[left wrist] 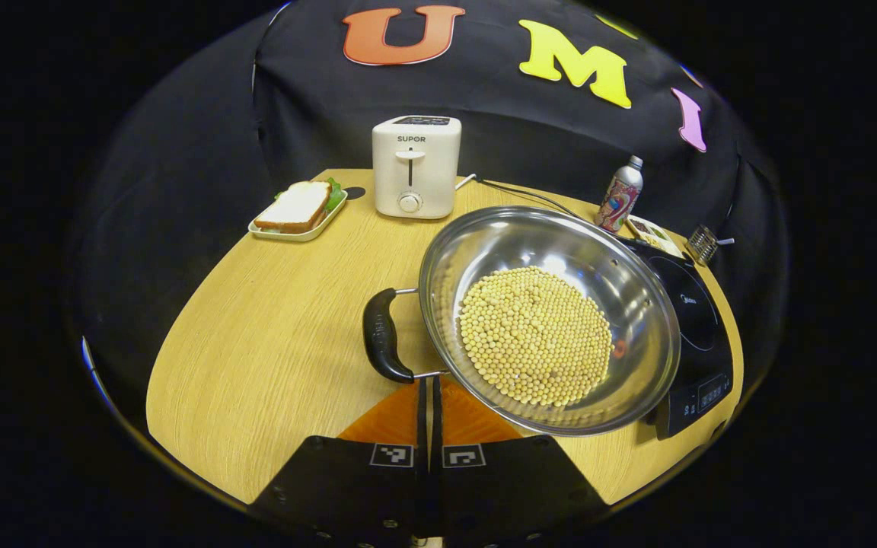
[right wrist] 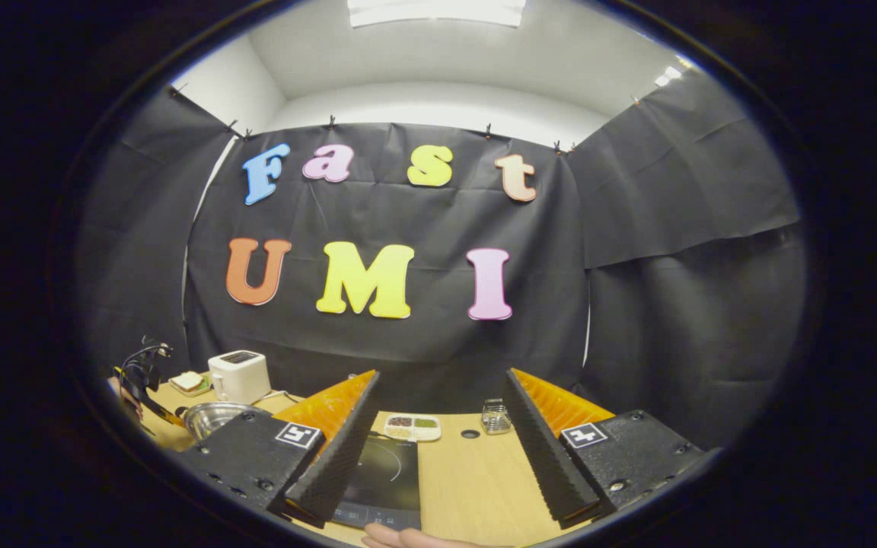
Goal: First push the handle of the pot to place it horizontally, then grasp the pot with both hands and set it on the induction cooktop.
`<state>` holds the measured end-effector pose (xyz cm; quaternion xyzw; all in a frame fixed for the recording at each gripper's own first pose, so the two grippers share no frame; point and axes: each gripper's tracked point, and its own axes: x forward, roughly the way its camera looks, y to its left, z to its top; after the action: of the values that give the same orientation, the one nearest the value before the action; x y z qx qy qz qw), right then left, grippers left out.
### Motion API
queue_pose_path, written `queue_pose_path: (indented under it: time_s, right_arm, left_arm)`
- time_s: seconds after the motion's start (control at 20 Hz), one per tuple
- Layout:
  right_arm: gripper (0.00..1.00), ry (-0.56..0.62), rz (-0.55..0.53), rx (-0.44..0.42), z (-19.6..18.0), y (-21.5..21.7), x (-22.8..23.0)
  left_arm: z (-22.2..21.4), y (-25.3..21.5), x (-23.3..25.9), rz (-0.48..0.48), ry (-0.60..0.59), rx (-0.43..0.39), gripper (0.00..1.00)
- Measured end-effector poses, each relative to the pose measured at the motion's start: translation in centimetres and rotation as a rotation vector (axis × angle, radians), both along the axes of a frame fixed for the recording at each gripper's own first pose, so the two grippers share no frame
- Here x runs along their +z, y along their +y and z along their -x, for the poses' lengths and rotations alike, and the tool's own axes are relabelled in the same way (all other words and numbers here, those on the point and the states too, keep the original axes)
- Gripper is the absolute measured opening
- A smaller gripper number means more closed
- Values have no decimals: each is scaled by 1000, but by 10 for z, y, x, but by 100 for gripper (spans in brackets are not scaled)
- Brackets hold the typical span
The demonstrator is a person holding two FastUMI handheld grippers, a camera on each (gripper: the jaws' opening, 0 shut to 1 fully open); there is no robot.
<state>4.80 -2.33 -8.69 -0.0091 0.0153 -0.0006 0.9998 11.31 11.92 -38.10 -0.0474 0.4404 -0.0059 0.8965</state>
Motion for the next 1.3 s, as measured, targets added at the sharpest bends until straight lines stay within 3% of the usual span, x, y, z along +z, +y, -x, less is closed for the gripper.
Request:
queue_pose_path:
  time_s: [0.2, 0.5, 0.55, 0.6, 0.8, 0.85, 0.9, 1.0, 1.05, 1.1, 1.15, 1.2, 1.3]
  right_arm:
    - [98, 10, 2, -6, -6, 0, -5]
    - [98, 33, -28, -22, -15, 3, -16]
    - [98, 38, -31, -25, -17, 3, -18]
    - [98, 44, -30, -26, -19, 4, -19]
    - [98, 57, -36, -30, -22, 12, -23]
    - [98, 60, -37, -33, -23, 13, -24]
    - [98, 66, -40, -34, -24, 15, -25]
    - [98, 78, -41, -34, -26, 23, -29]
    - [98, 78, -32, -47, -27, 24, -30]
    - [98, 72, -19, -60, -28, 26, -29]
    - [98, 69, -12, -67, -29, 31, -29]
    - [98, 68, -9, -69, -31, 38, -30]
    - [98, 83, -13, -55, -33, 55, -35]
  left_arm:
    - [-18, 12, -4, 18, 3, 19, 0]
    - [-45, 31, -10, -37, 5, 26, 0]
    - [-48, 32, -11, -28, 3, 34, 10]
    - [-51, 34, -12, -20, 5, 40, 0]
    - [-55, 43, -12, -6, 5, 68, 0]
    - [-52, 44, -7, -3, 3, 76, 10]
    - [-51, 49, -2, -19, -11, 86, 0]
    - [-52, 56, 15, -38, -69, 93, 0]
    - [-51, 53, 25, -24, -98, 94, 10]
    - [-49, 49, 37, -1, -126, 92, 0]
    - [-48, 45, 48, 17, -154, 86, 13]
    - [-46, 43, 62, 24, -182, 78, 0]
    - [-43, 44, 76, 16, -226, 83, 20]
